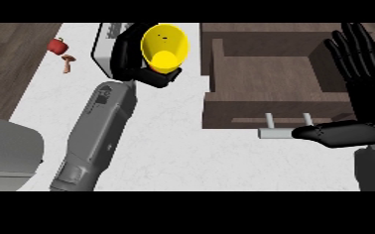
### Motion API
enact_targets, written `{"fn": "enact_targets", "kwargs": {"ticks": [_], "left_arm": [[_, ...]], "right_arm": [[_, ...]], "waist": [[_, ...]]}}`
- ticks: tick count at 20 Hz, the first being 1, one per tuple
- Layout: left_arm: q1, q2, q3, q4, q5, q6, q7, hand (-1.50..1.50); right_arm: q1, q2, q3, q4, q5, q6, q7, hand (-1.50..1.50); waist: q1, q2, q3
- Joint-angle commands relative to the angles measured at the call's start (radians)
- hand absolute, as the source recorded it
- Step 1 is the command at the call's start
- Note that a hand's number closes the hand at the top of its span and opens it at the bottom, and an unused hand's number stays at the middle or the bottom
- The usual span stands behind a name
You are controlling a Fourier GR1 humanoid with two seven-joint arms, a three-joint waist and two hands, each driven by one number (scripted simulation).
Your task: Pick up the cup, place it into the drawer and close the drawer
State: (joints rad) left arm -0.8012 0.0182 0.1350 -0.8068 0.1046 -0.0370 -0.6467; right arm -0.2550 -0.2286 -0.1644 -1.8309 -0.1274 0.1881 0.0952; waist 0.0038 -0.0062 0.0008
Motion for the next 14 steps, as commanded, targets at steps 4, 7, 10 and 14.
{"fn": "enact_targets", "kwargs": {"ticks": [4, 7, 10, 14], "left_arm": [[-0.199, -0.018, -0.125, -0.037, 0.038, 0.176, 0.224, 1.5], [-0.305, -0.018, -0.106, 0.005, 0.0, 0.231, 0.288, 1.5], [-0.401, -0.018, -0.179, 0.131, 0.07, 0.319, 0.35, 1.5], [-0.491, -0.018, -0.235, 0.274, 0.109, 0.37, 0.388, 1.5]], "right_arm": [[-0.007, 0.027, 0.031, -0.005, 0.042, -0.028, -0.011, -1.5], [0.02, 0.009, -0.002, 0.053, 0.021, 0.011, -0.069, -1.5], [0.034, 0.017, 0.009, 0.018, 0.014, 0.016, -0.072, -1.5], [-0.041, -0.008, -0.005, 0.023, -0.014, 0.017, -0.004, -1.5]], "waist": [[-0.019, 0.006, -0.001], [-0.018, 0.009, 0.0], [-0.044, 0.012, 0.0], [-0.06, 0.017, 0.0]]}}
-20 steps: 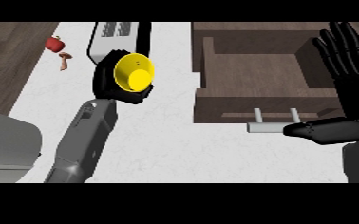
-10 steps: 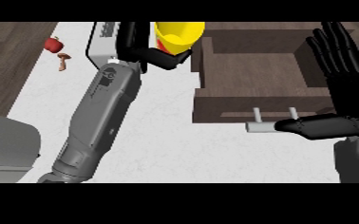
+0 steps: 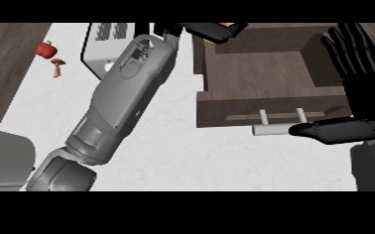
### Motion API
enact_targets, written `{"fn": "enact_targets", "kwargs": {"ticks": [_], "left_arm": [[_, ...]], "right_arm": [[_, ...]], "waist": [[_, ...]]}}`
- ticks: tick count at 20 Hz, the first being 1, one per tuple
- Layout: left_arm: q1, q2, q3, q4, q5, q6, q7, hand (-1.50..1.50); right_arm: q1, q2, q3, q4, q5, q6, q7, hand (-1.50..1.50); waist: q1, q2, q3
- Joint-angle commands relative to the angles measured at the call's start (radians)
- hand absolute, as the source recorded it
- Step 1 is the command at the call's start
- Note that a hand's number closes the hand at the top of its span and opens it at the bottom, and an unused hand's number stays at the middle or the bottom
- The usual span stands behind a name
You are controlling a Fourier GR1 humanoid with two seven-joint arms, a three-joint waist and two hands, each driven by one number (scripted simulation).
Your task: Pick up the cup, place it into the drawer and close the drawer
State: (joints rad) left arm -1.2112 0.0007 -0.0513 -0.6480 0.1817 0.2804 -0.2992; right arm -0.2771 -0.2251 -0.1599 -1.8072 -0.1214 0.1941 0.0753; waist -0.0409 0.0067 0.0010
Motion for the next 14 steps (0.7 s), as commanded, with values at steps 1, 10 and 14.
{"fn": "enact_targets", "kwargs": {"ticks": [1, 10, 14], "left_arm": [[-0.095, -0.001, -0.079, 0.149, 0.058, 0.089, 0.042, 1.5], [-0.119, -0.001, -0.213, 0.337, 0.108, 0.009, 0.107, 1.5], [-0.101, -0.001, -0.278, 0.354, 0.119, -0.025, 0.099, 1.5]], "right_arm": [[0.004, 0.016, 0.022, -0.002, 0.012, 0.007, -0.036, -1.5], [-0.064, -0.014, 0.015, 0.004, -0.033, 0.044, -0.005, -1.5], [-0.069, 0.032, 0.064, 0.016, 0.002, 0.018, -0.018, -1.5]], "waist": [[-0.035, 0.008, 0.001], [-0.104, 0.025, 0.002], [-0.127, 0.034, 0.001]]}}
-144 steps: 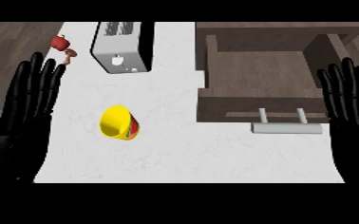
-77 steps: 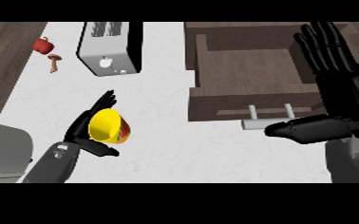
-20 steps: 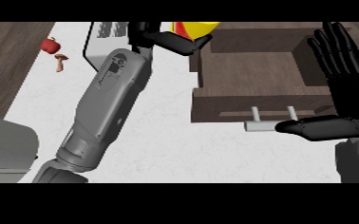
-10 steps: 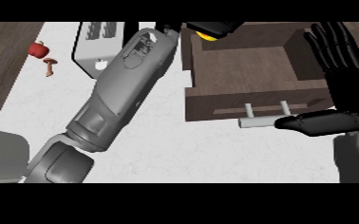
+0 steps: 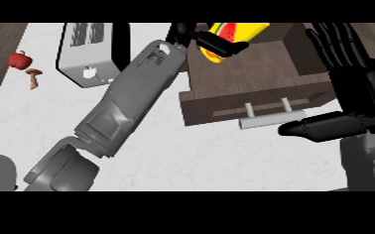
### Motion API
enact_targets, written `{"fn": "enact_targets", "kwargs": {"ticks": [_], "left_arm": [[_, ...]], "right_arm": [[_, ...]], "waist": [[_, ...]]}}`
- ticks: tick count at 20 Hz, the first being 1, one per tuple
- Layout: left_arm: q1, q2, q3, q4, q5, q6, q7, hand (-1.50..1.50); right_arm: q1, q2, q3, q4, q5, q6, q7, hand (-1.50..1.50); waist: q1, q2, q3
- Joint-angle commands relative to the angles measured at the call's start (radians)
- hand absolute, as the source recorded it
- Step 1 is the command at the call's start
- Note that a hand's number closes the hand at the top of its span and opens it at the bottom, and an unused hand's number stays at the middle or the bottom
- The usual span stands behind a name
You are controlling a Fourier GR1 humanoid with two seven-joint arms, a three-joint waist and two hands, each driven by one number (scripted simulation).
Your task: Pick up the cup, place it into the drawer and close the drawer
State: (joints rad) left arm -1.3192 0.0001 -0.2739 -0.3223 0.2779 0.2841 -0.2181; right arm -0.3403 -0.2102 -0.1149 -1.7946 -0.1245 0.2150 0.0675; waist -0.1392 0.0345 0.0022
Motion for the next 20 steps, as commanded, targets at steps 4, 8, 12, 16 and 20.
{"fn": "enact_targets", "kwargs": {"ticks": [4, 8, 12, 16, 20], "left_arm": [[0.018, 0.0, -0.092, 0.033, 0.039, -0.034, -0.005, -1.5], [0.086, 0.0, -0.074, -0.037, 0.14, -0.029, -0.08, -1.5], [0.06, 0.0, -0.049, -0.081, 0.212, -0.019, -0.135, -1.5], [0.059, 0.0, -0.017, -0.115, 0.297, -0.035, -0.193, -1.5], [0.056, 0.0, -0.01, -0.108, 0.334, 0.023, -0.241, -1.5]], "right_arm": [[-0.044, -0.004, 0.0, 0.019, -0.012, 0.015, -0.018, -1.5], [-0.069, 0.018, 0.049, 0.055, -0.076, 0.081, -0.006, -1.5], [-0.081, 0.016, 0.121, 0.028, -0.155, 0.199, 0.006, 1.5], [-0.06, -0.012, 0.183, 0.024, -0.251, 0.318, 0.068, 1.5], [-0.042, -0.127, 0.287, 0.031, -0.138, 0.43, 0.133, 1.5]], "waist": [[-0.039, 0.014, 0.0], [-0.055, 0.021, -0.001], [-0.069, 0.017, -0.002], [-0.054, 0.004, -0.002], [-0.015, -0.004, -0.003]]}}
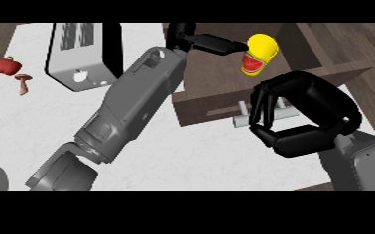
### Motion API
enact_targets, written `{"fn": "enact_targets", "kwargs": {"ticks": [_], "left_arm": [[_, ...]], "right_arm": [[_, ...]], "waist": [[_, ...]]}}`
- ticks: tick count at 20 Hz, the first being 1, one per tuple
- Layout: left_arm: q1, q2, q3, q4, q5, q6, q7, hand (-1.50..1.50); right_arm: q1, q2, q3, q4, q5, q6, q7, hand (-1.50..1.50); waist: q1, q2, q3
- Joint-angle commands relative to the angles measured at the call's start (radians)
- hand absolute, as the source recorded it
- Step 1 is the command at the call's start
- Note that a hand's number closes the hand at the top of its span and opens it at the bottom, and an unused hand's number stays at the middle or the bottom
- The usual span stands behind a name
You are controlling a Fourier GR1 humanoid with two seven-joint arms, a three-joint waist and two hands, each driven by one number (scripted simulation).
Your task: Pick up the cup, place it into the drawer and close the drawer
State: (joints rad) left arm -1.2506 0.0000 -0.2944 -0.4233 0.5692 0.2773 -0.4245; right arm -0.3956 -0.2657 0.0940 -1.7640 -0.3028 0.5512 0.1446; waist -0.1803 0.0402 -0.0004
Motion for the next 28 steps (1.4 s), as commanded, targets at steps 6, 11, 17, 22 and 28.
{"fn": "enact_targets", "kwargs": {"ticks": [6, 11, 17, 22, 28], "left_arm": [[-0.008, 0.0, 0.029, 0.052, 0.067, 0.038, -0.076, -1.5], [0.039, 0.0, 0.009, -0.007, 0.12, 0.027, -0.096, -1.5], [0.098, 0.053, 0.066, -0.027, 0.108, -0.071, -0.121, -1.5], [0.167, 0.046, 0.061, -0.114, 0.105, -0.059, -0.128, -1.5], [0.261, 0.109, 0.06, -0.203, 0.118, -0.119, -0.096, -1.5]], "right_arm": [[0.127, -0.156, 0.106, -0.064, 0.286, 0.077, 0.018, -1.5], [0.124, -0.112, 0.186, 0.062, 0.57, -0.062, -0.072, -1.5], [0.077, -0.074, 0.284, 0.393, 0.752, -0.15, -0.187, -1.5], [-0.076, -0.021, 0.268, 0.751, 0.825, -0.221, -0.308, 1.5], [-0.245, -0.023, 0.152, 1.03, 0.823, -0.324, -0.468, 1.5]], "waist": [[0.088, -0.023, 0.002], [0.143, -0.029, 0.002], [0.211, -0.029, 0.002], [0.252, -0.03, 0.003], [0.293, -0.024, 0.005]]}}
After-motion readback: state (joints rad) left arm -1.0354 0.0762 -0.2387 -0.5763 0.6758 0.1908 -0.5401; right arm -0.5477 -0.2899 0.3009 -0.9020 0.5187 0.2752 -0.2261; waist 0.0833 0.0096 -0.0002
